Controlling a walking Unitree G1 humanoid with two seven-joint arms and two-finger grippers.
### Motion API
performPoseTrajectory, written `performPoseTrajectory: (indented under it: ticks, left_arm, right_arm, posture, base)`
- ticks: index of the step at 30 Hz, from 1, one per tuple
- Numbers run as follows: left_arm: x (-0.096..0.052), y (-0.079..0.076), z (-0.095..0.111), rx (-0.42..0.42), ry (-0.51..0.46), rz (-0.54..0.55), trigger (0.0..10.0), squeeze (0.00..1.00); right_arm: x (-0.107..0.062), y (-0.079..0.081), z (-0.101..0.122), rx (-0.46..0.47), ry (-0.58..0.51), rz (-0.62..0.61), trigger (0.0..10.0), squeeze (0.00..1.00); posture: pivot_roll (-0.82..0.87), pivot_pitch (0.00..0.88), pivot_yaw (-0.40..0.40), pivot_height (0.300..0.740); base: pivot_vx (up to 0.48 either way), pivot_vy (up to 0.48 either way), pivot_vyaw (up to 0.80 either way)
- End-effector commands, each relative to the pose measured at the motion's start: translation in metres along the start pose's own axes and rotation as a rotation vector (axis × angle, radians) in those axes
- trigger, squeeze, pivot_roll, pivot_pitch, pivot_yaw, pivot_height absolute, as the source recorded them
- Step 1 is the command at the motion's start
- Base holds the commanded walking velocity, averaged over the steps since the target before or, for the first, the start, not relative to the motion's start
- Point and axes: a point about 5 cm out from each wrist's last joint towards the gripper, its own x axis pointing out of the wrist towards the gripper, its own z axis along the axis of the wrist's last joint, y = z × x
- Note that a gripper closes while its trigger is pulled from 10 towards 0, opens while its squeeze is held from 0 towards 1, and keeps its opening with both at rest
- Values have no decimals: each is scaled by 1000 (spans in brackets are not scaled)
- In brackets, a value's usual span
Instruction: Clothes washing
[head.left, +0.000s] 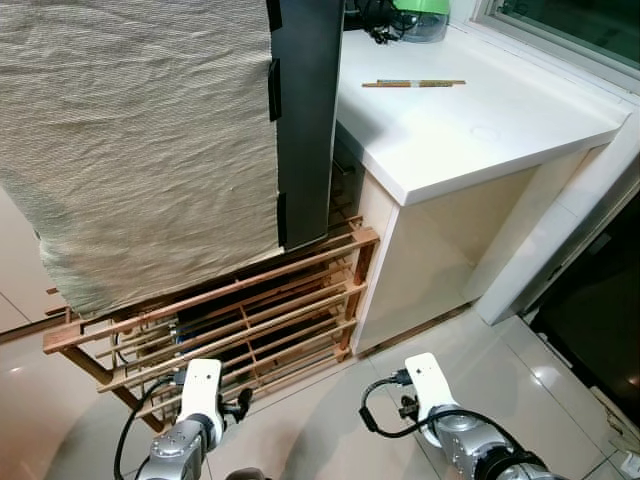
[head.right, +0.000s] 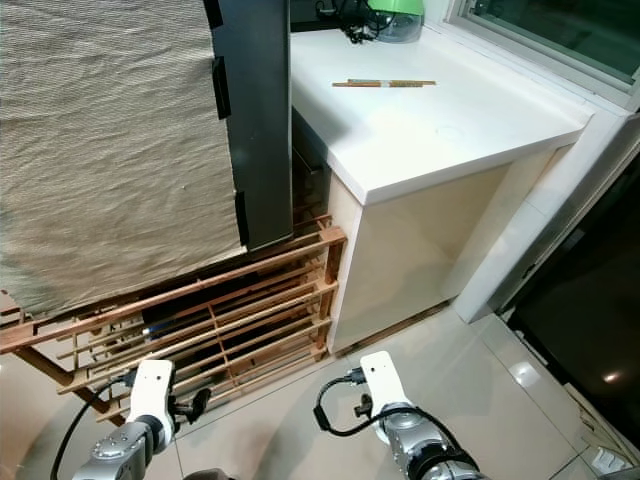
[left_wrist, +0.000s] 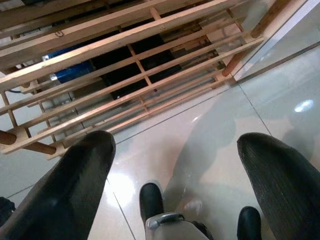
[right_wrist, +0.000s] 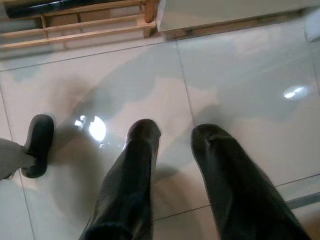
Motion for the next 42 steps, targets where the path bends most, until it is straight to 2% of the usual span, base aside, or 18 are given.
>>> performPoseTrajectory:
  ticks: [1, 4, 12, 14, 15, 16, 17, 20, 23, 27, 29, 30, 31, 33, 34, 36, 38, 42]
  left_arm:
    - [-3, 9, -22, 102, 222, 58, 10000, 0]
    - [-1, 8, -13, 150, 199, 51, 10000, 0]
    - [0, 11, -5, 145, 161, 77, 10000, 0]
    - [1, 22, 14, 151, 46, 161, 10000, 0]
    - [1, 22, 14, 151, 46, 161, 10000, 0]
    - [-1, 32, 31, 115, -42, 226, 10000, 0]
    - [-1, 32, 31, 115, -42, 226, 10000, 0]
    - [-1, 36, 58, 77, -167, 228, 10000, 0]
    - [-4, 36, 86, 65, -305, 196, 10000, 0]
    - [-10, 31, 110, 184, -433, 167, 10000, 0]
    - [-15, 20, 125, 263, -524, 85, 10000, 0]
    - [-17, 15, 131, 286, -555, 51, 10000, 0]
    - [-22, 9, 138, 290, -592, 15, 10000, 565]
    - [-24, 8, 141, 286, -608, 3, 10000, 565]
    - [-30, 3, 150, 263, -645, -35, 10000, 1000]
    - [-34, 0, 154, 274, -668, -50, 10000, 1000]
    - [-48, -17, 174, 350, -765, -89, 10000, 1000]
    - [-56, -29, 191, 316, -787, -143, 10000, 1000]
  right_arm:
    - [-19, -12, -93, 196, 278, -122, 10000, 0]
    - [-17, -19, -85, 207, 242, -142, 10000, 0]
    - [-18, -24, -86, 226, 232, -148, 10000, 0]
    - [-18, -29, -81, 256, 174, -160, 10000, 0]
    - [-18, -29, -81, 256, 174, -160, 10000, 0]
    - [-17, -36, -68, 275, 65, -178, 10000, 0]
    - [-17, -36, -68, 275, 65, -178, 10000, 0]
    - [-9, -60, 7, 188, -130, -227, 10000, 0]
    - [-14, -63, 54, 34, -288, -212, 10000, 0]
    - [-24, -57, 80, -43, -395, -168, 10000, 0]
    - [-39, -51, 98, -69, -472, -139, 10000, 0]
    - [-46, -49, 105, -84, -502, -137, 10000, 59]
    - [-56, -46, 112, -90, -534, -134, 10000, 1000]
    - [-60, -45, 115, -88, -545, -129, 10000, 1000]
    - [-68, -45, 118, -73, -542, -141, 10000, 1000]
    - [-73, -46, 119, -68, -549, -151, 10000, 1000]
    - [-91, -52, 128, -40, -604, -204, 10000, 1000]
    - [-107, -59, 138, 9, -680, -253, 10000, 1000]
  posture:
    - [-20, 0, 81, 740]
    - [-23, 0, 82, 740]
    - [-20, 0, 78, 740]
    - [-22, 0, 79, 740]
    - [-22, 0, 79, 740]
    - [-20, 0, 74, 740]
    - [-20, 0, 74, 740]
    - [-20, 0, 68, 740]
    - [-34, 0, 71, 740]
    - [-41, 0, 70, 740]
    - [-45, 0, 74, 740]
    - [-54, 0, 82, 740]
    - [-63, 0, 88, 740]
    - [-63, 0, 88, 740]
    - [-69, 0, 93, 740]
    - [-69, 0, 93, 740]
    - [-73, 0, 95, 740]
    - [-80, 0, 107, 740]
  base:
    - [0, 0, 0]
    - [0, 0, 0]
    - [0, 0, 0]
    - [0, 0, 0]
    - [0, 0, 0]
    - [0, 0, 0]
    - [0, 0, 0]
    - [0, 0, 0]
    - [0, 0, 0]
    - [0, 0, 0]
    - [0, 0, 0]
    - [0, 0, 0]
    - [0, 0, 0]
    - [0, 0, 0]
    - [0, 0, 0]
    - [0, 0, 0]
    - [0, 0, 0]
    - [0, 0, 0]
